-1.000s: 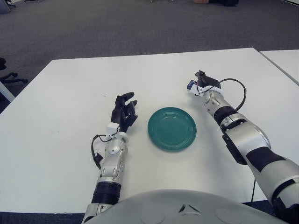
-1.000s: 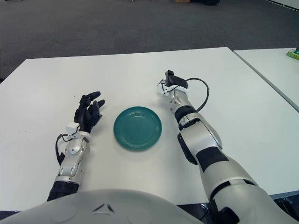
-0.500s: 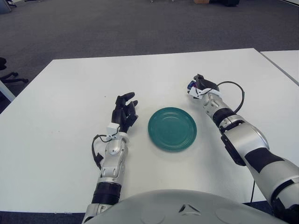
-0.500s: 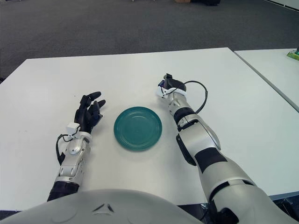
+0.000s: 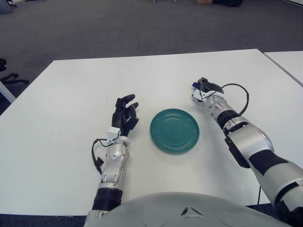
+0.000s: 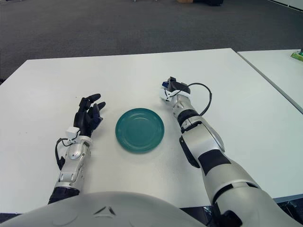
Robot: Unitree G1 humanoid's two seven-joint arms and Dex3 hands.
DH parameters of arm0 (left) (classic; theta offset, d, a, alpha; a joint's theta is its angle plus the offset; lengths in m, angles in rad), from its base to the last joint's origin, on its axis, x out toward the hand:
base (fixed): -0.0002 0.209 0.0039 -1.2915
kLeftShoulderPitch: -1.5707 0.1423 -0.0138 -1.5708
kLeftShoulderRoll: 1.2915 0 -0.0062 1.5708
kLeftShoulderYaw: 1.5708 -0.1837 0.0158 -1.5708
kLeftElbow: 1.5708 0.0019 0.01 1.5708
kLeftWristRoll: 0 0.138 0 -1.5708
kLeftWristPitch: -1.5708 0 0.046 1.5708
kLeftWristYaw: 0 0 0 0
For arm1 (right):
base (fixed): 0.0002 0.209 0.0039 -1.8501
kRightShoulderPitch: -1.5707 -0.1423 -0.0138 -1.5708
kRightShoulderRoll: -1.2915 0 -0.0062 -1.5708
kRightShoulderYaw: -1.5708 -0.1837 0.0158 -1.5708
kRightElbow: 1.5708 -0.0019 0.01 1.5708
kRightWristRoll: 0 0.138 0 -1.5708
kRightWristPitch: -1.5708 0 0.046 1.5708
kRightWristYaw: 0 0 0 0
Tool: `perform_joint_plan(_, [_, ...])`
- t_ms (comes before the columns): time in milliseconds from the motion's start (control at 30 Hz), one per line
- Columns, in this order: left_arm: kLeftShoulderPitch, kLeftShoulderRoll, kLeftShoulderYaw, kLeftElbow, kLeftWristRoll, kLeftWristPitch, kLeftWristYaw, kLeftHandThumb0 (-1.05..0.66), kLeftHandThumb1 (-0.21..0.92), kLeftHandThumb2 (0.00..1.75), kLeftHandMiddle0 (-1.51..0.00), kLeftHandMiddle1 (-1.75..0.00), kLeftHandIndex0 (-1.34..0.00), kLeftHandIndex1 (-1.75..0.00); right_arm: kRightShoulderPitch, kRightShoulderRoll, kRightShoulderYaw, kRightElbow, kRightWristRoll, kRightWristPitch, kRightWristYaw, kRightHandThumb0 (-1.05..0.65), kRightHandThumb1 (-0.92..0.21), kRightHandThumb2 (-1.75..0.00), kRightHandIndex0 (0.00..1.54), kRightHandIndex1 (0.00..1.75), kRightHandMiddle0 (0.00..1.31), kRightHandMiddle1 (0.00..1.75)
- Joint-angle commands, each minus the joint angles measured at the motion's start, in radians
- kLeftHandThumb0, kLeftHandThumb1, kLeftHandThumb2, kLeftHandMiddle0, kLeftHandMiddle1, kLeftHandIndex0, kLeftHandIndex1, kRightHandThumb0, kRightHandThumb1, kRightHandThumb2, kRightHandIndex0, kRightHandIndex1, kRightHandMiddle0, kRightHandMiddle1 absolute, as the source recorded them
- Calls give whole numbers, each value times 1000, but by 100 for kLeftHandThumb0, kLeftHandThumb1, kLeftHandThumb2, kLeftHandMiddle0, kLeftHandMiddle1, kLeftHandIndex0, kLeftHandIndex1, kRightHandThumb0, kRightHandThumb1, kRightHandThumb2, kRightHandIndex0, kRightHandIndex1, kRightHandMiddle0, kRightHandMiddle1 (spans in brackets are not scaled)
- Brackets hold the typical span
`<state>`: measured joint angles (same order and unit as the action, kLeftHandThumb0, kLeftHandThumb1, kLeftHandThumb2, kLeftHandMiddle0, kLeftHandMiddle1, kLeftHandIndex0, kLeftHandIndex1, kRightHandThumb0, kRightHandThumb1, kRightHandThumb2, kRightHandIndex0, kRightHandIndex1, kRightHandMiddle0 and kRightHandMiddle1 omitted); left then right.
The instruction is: Put the gum into the plate.
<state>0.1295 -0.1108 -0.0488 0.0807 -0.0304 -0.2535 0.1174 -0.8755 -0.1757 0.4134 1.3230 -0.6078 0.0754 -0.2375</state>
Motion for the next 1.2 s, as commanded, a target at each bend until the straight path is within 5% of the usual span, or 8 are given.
perform_joint_plan(0, [10, -34, -9, -20, 5, -13, 13, -74, 92, 76, -39, -83, -24, -116, 43, 5, -6, 22, 16, 12, 33, -75, -92, -50, 29, 15, 0, 51])
perform_joint_plan(467, [44, -45, -17, -47, -19, -29, 14, -72, 92, 73, -39, -85, -25, -116, 67, 18, -2, 33, 12, 19, 44, -77, -92, -50, 33, 13, 0, 55])
perform_joint_plan(1167, [-11, -42, -21, -7, -22, -33, 21, -76, 92, 72, -38, -86, -26, -115, 60, -11, 109, 36, -80, 5, 40, -75, -92, -56, 47, 19, 0, 60])
